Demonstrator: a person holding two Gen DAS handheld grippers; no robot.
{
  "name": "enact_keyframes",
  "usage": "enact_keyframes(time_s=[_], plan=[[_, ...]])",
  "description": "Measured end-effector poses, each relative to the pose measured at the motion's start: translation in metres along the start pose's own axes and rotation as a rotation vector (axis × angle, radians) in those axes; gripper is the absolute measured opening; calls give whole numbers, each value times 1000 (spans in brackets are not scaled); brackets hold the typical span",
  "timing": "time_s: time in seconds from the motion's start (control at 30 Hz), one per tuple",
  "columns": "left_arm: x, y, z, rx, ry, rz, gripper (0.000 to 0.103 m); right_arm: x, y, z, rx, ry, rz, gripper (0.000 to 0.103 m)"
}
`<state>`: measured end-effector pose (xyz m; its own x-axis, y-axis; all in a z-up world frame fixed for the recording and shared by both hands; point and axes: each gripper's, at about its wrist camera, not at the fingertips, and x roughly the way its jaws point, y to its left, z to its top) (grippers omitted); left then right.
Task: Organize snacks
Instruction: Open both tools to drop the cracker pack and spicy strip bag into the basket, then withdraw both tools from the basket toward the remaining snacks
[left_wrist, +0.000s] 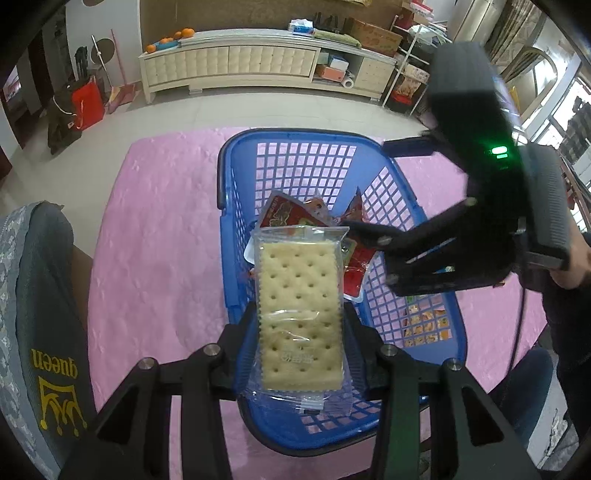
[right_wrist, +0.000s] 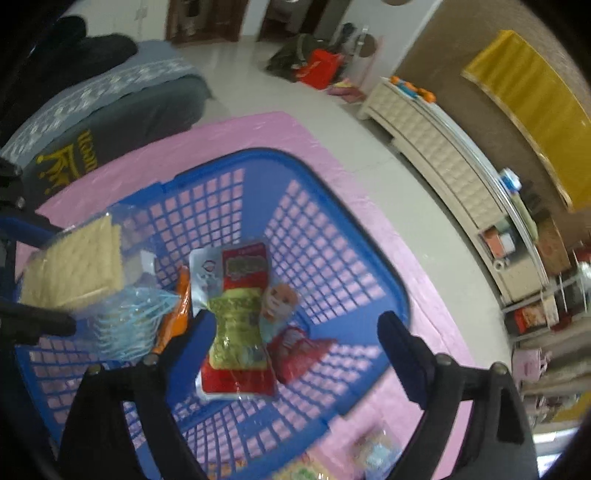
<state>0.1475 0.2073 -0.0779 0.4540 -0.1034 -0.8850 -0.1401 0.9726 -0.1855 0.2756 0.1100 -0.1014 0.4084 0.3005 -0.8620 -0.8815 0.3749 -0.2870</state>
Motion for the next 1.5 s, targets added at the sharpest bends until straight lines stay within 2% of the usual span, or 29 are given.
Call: enact_keyframes(time_s=[0.17, 0.3, 0.63, 0.8, 1.1, 1.17, 1.23, 1.5], plan=[[-8, -4, -1, -1, -25, -5, 40, -28, -16, -14, 121, 18, -21, 97], [-11, -11, -2, 8, -27, -12, 40, -47, -22, -35, 261, 23, 23, 98], [0, -36, -2, 49, -15, -31, 40, -56, -16, -75, 463, 76, 57, 98], [14, -43, -2, 66, 6, -26, 40, -56, -20, -91, 520, 75, 62, 98], [46, -57, -2, 100, 61, -21, 41, -48, -22, -101, 555, 80, 80, 98], [49, -59, -2, 101, 61, -21, 46, -48, -21, -104, 556, 81, 82, 98], [47, -60, -4, 102, 54, -13, 61, -50, -22, -105, 558, 74, 77, 98], [14, -73, -12, 103, 12, 6, 64, -81, -26, -117, 601, 29, 80, 98]])
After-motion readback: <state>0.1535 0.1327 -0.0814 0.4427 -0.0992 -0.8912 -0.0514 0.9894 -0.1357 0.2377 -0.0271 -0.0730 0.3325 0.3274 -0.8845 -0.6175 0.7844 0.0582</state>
